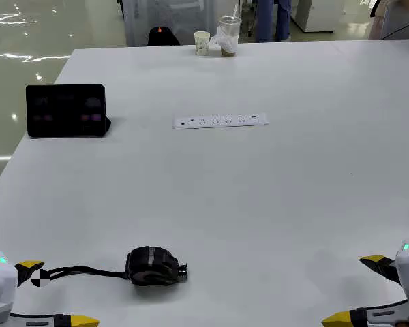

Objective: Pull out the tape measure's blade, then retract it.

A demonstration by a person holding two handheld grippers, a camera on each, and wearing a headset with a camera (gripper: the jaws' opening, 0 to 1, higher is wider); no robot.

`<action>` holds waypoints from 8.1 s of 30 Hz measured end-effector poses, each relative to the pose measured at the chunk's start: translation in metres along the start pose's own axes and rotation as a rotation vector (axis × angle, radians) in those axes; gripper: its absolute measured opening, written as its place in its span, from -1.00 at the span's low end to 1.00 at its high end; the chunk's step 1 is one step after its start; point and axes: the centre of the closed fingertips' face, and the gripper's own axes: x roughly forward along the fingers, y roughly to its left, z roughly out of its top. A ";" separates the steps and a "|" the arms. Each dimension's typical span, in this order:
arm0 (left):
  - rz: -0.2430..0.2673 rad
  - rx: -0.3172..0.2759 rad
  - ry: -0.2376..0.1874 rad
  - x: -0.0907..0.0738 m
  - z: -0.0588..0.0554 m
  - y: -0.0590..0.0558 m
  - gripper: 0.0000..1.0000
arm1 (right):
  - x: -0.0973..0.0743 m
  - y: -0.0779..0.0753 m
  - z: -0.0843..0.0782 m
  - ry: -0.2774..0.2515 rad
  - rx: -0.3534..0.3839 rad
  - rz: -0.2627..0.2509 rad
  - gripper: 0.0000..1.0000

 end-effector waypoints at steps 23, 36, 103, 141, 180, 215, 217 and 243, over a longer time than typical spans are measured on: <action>-0.008 0.038 0.008 -0.001 0.000 0.003 0.98 | 0.004 -0.015 -0.006 0.006 -0.059 -0.040 0.98; -0.071 0.169 0.002 0.007 0.023 -0.009 0.98 | 0.013 -0.009 0.012 -0.021 -0.118 0.028 0.98; -0.406 0.635 0.244 0.083 0.074 -0.071 0.76 | 0.121 0.080 0.102 0.009 -0.480 0.324 0.98; -0.370 0.741 0.312 0.108 0.069 -0.084 -0.38 | 0.164 0.133 0.130 0.033 -0.524 0.422 0.81; -0.378 0.753 0.296 0.109 0.067 -0.084 -0.37 | 0.202 0.154 0.126 0.064 -0.682 0.437 -0.74; -0.386 0.703 0.269 0.109 0.069 -0.083 -0.38 | 0.203 0.151 0.126 0.065 -0.638 0.473 -0.78; -0.387 0.702 0.273 0.109 0.069 -0.083 -0.38 | 0.203 0.151 0.125 0.064 -0.643 0.476 -0.79; -0.391 0.719 0.274 0.109 0.068 -0.083 -0.37 | 0.190 0.138 0.115 0.074 -0.633 0.487 -0.78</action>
